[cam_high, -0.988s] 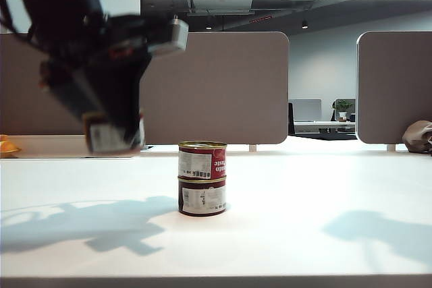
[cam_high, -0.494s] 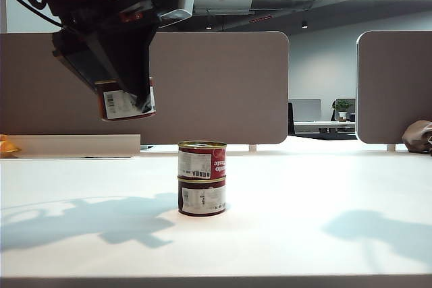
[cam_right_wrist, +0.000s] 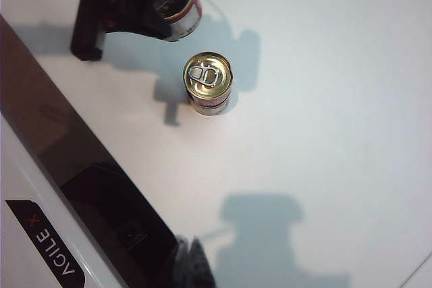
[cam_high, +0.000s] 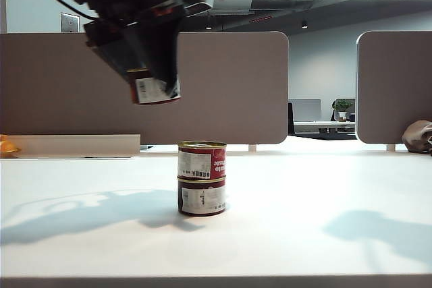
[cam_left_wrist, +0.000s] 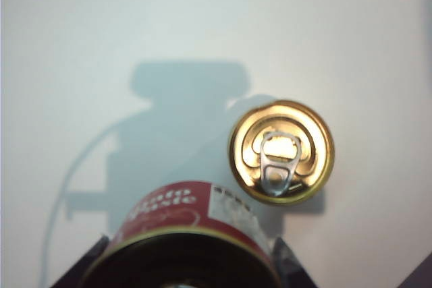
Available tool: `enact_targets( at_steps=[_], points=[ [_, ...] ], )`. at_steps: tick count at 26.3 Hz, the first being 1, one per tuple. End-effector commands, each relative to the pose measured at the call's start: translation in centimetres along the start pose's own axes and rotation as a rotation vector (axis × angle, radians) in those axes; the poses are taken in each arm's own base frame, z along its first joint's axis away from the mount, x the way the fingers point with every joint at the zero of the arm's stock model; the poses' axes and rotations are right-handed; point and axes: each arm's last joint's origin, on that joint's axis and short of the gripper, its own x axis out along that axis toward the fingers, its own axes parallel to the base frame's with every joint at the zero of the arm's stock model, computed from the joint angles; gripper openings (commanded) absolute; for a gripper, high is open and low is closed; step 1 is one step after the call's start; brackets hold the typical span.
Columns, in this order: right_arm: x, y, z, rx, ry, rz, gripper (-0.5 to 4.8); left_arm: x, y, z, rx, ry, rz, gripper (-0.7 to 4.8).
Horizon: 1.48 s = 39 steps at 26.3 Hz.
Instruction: Pick up the cans one by one and stack them together.
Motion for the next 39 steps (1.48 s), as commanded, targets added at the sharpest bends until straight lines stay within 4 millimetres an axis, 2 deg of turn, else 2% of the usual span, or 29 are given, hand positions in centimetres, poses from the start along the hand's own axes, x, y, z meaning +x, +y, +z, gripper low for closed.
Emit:
enact_targets(
  at_steps=[1, 13, 22, 28, 35, 39],
  points=[
    [-0.2, 0.0, -0.1, 0.003, 0.002, 0.003, -0.01, 0.5, -0.2, 0.8, 0.021, 0.027, -0.014, 1.78],
    [-0.2, 0.0, -0.3, 0.004, 0.026, 0.005, -0.01, 3.1, -0.4, 1.6, 0.054, 0.065, -0.065, 1.78],
    [-0.2, 0.0, -0.3, 0.004, 0.027, 0.005, -0.01, 2.9, -0.3, 2.9, 0.057, 0.013, -0.080, 1.78],
    [-0.2, 0.0, -0.4, 0.005, 0.029, 0.005, -0.01, 3.7, -0.9, 3.9, 0.074, 0.031, -0.093, 1.78],
    [-0.2, 0.0, -0.4, 0.005, 0.029, 0.005, -0.01, 5.4, -1.4, 3.5, 0.084, 0.108, -0.111, 1.83],
    [-0.2, 0.0, -0.4, 0.005, 0.030, 0.005, -0.01, 5.5, -1.4, 3.5, 0.082, 0.115, -0.113, 1.83]
  ],
)
